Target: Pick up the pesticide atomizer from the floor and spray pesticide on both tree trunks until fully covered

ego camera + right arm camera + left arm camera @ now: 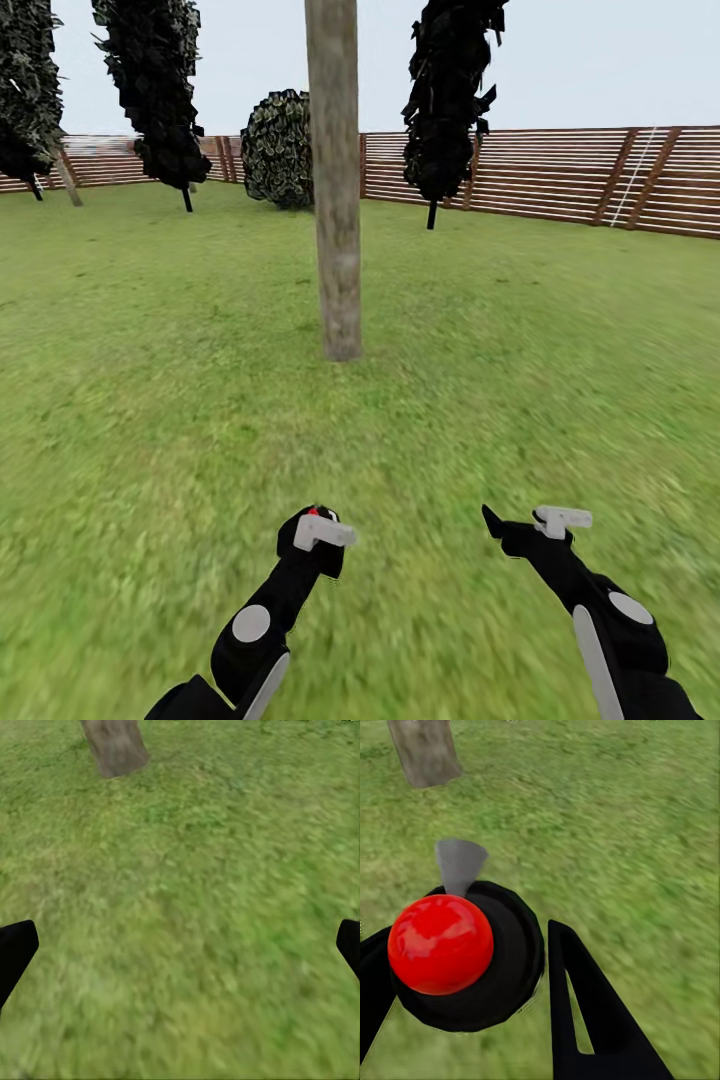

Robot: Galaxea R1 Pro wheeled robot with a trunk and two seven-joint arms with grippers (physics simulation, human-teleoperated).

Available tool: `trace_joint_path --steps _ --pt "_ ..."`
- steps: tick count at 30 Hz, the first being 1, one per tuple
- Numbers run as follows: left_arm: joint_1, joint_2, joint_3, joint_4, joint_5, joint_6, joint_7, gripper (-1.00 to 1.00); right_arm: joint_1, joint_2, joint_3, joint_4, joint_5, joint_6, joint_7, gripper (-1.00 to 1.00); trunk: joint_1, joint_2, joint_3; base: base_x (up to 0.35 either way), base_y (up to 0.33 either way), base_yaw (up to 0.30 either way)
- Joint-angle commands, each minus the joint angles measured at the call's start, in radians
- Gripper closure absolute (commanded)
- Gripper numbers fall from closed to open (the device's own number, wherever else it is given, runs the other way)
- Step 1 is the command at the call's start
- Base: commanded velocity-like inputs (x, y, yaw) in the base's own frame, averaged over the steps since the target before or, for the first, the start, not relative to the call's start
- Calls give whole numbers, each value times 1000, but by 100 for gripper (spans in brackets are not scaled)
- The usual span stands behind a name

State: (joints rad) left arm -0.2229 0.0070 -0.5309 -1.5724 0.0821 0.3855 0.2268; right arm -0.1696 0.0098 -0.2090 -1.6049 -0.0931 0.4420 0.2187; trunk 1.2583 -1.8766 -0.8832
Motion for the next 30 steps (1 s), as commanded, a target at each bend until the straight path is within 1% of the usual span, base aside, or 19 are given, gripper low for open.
trace_joint_path --steps 1,30 --pt "-1 1 -3 -1 7 4 11 100 -1 1 -3 -1 -10 7 3 -100 1 0 -1 332 89 0" --pt "-1 0 -6 6 7 4 11 100 -4 0 -2 -1 -9 7 2 -100 1 0 -1 332 89 0"
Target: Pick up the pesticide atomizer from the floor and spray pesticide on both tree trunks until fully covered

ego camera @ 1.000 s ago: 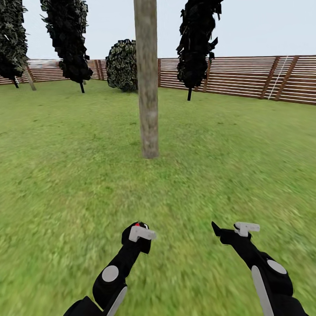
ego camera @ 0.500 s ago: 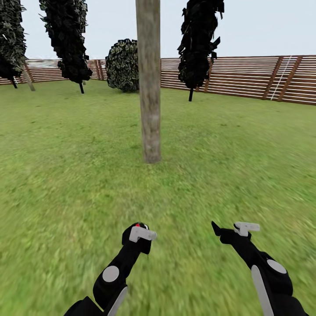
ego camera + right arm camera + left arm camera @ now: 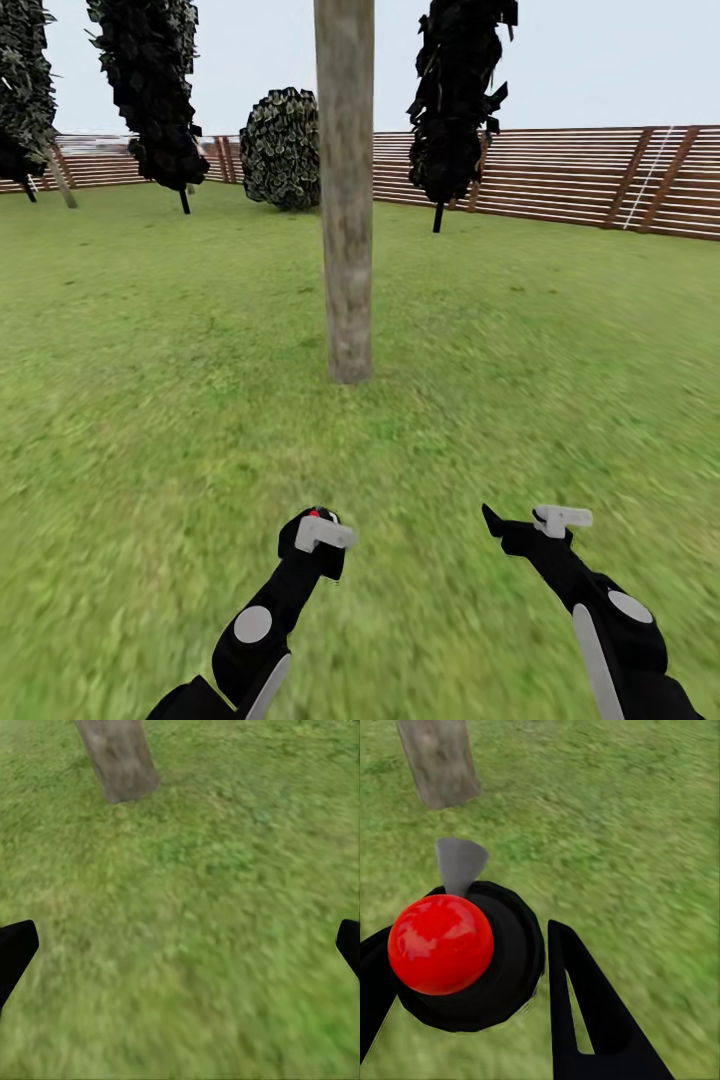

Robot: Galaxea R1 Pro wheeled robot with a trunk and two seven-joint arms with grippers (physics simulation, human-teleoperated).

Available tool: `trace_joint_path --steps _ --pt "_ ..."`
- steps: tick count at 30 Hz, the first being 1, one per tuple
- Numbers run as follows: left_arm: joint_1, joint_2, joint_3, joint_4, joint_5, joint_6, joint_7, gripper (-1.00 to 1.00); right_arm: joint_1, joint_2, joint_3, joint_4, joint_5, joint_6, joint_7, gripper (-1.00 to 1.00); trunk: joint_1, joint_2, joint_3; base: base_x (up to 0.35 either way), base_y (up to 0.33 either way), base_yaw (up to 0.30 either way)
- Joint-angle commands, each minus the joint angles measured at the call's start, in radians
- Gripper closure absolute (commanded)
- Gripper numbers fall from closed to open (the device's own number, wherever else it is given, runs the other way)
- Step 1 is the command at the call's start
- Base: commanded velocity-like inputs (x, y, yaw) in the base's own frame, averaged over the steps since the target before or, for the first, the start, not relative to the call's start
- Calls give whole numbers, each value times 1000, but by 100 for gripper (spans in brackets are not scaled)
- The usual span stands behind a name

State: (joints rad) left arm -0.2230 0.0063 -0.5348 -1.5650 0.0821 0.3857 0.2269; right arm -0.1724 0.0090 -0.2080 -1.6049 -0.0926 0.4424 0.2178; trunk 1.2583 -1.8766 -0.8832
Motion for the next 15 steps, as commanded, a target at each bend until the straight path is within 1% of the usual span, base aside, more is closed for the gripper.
trace_joint_path --steps 1,15 --pt "-1 1 -4 -1 7 4 11 100 -1 1 -3 -1 -9 7 3 -100 1 0 -1 332 89 0" --pt "-1 1 -8 5 7 5 11 100 -1 0 -3 -1 -9 7 3 -100 1 0 -1 332 89 0"
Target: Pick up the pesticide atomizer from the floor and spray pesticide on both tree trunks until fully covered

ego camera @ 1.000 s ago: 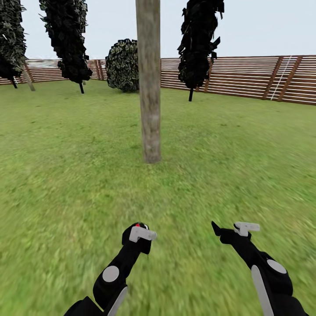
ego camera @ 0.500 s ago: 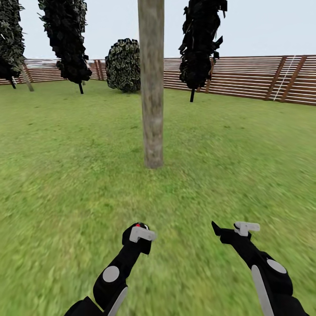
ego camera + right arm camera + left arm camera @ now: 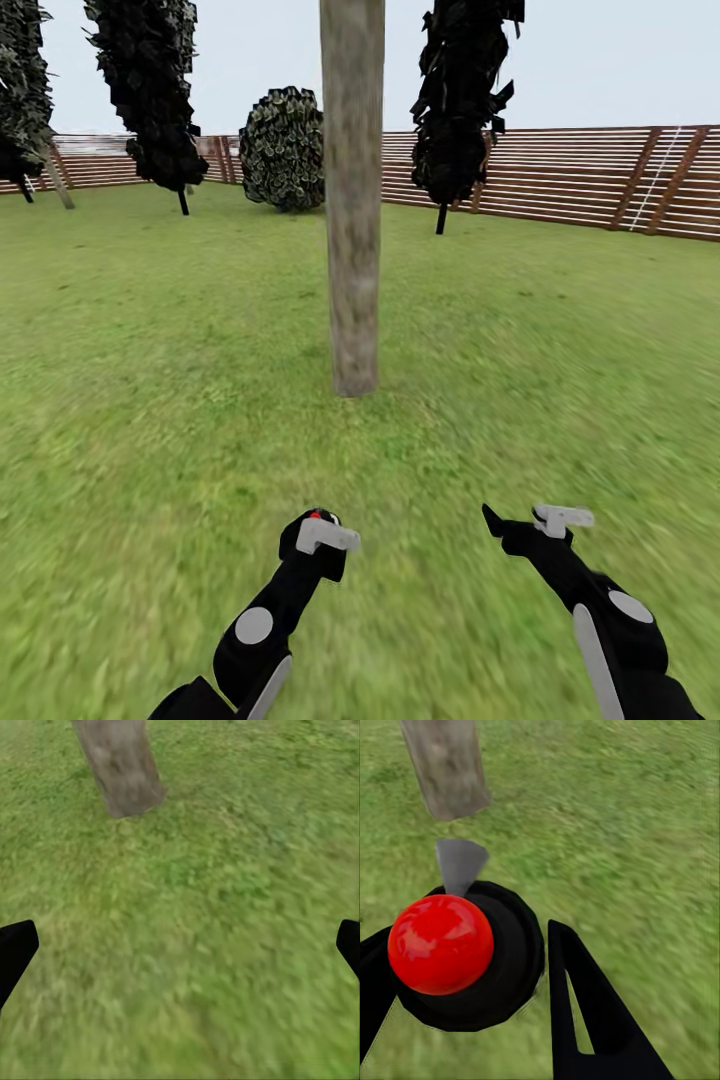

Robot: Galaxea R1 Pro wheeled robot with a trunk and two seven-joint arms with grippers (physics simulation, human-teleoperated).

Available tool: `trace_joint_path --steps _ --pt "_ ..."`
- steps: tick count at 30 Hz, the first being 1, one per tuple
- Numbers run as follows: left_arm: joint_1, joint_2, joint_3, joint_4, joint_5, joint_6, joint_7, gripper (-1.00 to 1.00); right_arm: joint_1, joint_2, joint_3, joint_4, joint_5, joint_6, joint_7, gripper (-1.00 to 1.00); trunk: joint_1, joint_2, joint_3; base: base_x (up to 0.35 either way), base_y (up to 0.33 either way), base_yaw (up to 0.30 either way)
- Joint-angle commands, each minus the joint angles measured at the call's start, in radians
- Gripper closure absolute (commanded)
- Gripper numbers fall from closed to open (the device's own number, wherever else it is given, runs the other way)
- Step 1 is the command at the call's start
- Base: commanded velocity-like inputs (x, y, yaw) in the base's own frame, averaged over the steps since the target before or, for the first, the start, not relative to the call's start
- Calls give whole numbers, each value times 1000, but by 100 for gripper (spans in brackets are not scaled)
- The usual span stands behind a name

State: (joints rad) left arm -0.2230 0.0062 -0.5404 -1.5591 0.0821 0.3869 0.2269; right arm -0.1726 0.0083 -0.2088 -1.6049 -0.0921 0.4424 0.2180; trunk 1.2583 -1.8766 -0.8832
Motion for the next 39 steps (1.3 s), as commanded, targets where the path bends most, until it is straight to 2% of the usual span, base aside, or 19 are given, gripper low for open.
trace_joint_path --steps 1,15,19,23,30,36,39 --pt "-1 1 -3 -1 7 4 11 100 -1 1 -3 -1 -10 7 3 -100 1 0 -1 332 89 0" --pt "-1 1 -6 1 6 2 11 100 -1 1 -3 -1 -9 7 3 -100 1 0 0 332 89 -96" --pt "-1 1 -22 1 5 0 7 100 -1 1 -3 -1 -10 7 3 -100 1 0 0 332 89 -9" --pt "1 7 -40 -3 7 -5 -24 100 -1 1 -3 -1 -10 7 4 -100 1 0 1 332 89 -48" --pt "2 13 -43 -9 8 2 -125 100 0 1 -3 -1 -10 6 4 -100 1 0 3 304 72 -134" --pt "2 15 -41 -12 8 27 -187 100 0 1 -3 -1 -11 7 4 -100 1 0 4 90 15 -26" --pt "2 26 -40 -14 8 35 -215 100 -1 1 -3 -1 -10 7 4 -100 1 0 4 18 3 -5"
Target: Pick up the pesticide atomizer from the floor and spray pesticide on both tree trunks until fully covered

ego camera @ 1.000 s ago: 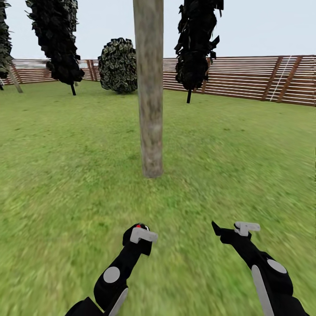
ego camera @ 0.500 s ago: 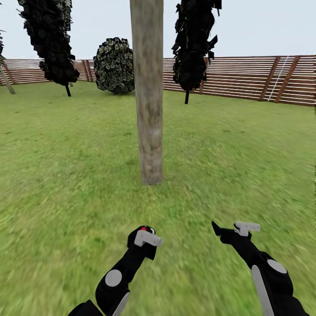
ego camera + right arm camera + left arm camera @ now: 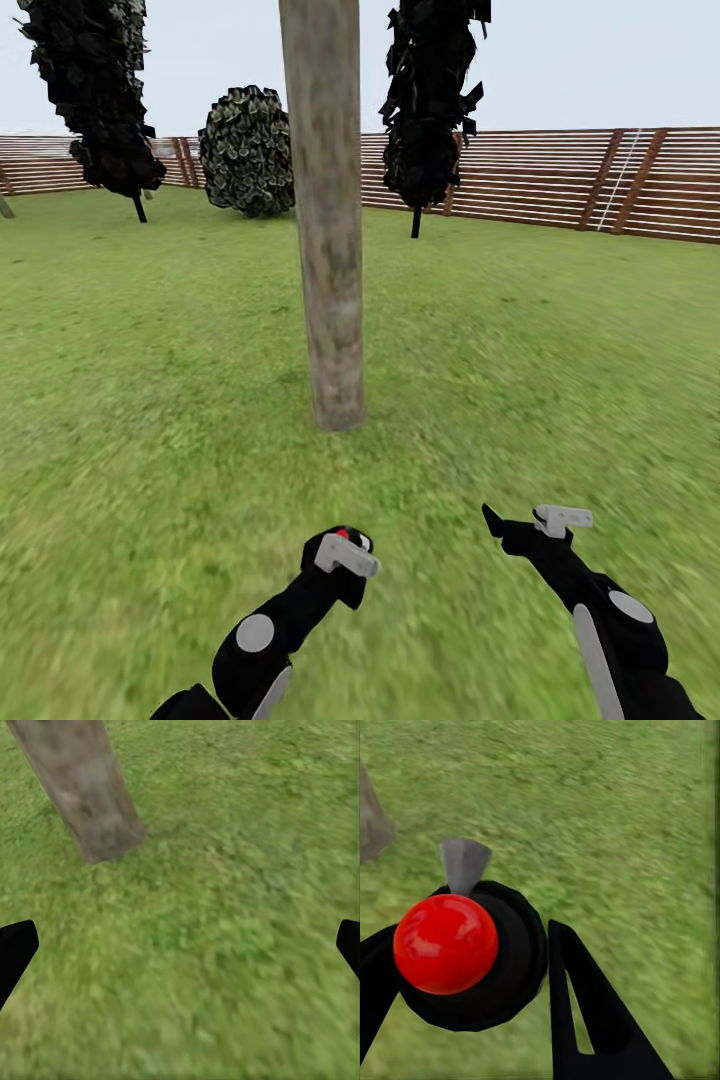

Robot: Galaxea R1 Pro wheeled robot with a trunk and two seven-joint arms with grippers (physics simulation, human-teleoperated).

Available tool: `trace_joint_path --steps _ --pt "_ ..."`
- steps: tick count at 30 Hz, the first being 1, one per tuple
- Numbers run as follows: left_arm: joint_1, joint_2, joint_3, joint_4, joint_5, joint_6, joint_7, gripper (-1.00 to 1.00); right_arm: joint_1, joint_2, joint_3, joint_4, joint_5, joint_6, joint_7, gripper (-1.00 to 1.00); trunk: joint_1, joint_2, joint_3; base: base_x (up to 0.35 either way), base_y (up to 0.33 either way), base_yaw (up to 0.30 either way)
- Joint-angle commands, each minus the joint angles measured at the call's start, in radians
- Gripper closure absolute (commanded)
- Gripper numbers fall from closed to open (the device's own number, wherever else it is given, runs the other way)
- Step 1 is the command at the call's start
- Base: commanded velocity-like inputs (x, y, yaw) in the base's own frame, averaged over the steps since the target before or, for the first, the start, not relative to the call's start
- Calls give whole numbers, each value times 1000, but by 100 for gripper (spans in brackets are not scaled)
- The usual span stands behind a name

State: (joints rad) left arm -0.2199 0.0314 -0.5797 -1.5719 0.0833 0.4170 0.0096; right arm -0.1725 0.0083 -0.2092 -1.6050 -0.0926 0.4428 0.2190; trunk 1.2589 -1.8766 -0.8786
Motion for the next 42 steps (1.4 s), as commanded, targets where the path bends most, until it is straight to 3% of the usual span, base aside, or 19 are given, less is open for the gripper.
trace_joint_path --steps 1,8,11,13,14,17,22,24,27,30,33,35,42 --pt "-1 12 1 -3 7 7 -23 100 -1 1 -2 -1 -10 7 3 -100 0 0 -1 9 2 -3" --pt "0 44 30 -9 11 5 -223 100 -1 0 -2 -1 -10 8 3 -100 0 0 -1 3 1 -1" --pt "1 51 107 -11 17 8 -316 100 -1 0 -1 -1 -10 14 3 -100 0 0 -1 0 0 0" --pt "2 54 168 -12 20 10 -434 100 -11 -2 -1 -1 -10 65 10 -100 0 0 -1 0 0 0" --pt "2 54 179 -12 21 10 -464 100 -18 -2 -2 -1 -10 83 19 -100 0 0 -1 0 0 0" --pt "2 53 245 -12 22 10 -570 100 -54 -10 -10 -1 -7 166 100 -100 0 0 -1 0 0 0" --pt "2 52 294 -11 22 11 -607 100 -78 -46 -14 -1 -8 252 170 -100 0 0 -1 0 0 0" --pt "2 50 307 -10 20 10 -618 100 -107 -69 -16 -1 -8 332 247 -100 0 0 -1 0 0 0" --pt "2 50 311 -11 18 7 -621 100 -130 -82 -22 -1 -6 374 294 -100 0 0 -1 0 0 0" --pt "2 49 312 -10 15 5 -623 100 -169 -113 -32 -1 -7 404 326 -100 0 0 -1 0 0 0" --pt "2 49 312 -10 13 1 -625 100 -231 -142 -37 -1 -8 457 346 -100 0 0 -1 0 0 0" --pt "2 49 311 -9 12 -3 -624 100 -284 -173 -39 -1 -8 521 401 -100 0 0 -1 0 0 0" --pt "1 47 308 -5 7 1 -622 100 -344 -206 -41 -1 -9 587 500 -100 0 0 -1 44 0 0"
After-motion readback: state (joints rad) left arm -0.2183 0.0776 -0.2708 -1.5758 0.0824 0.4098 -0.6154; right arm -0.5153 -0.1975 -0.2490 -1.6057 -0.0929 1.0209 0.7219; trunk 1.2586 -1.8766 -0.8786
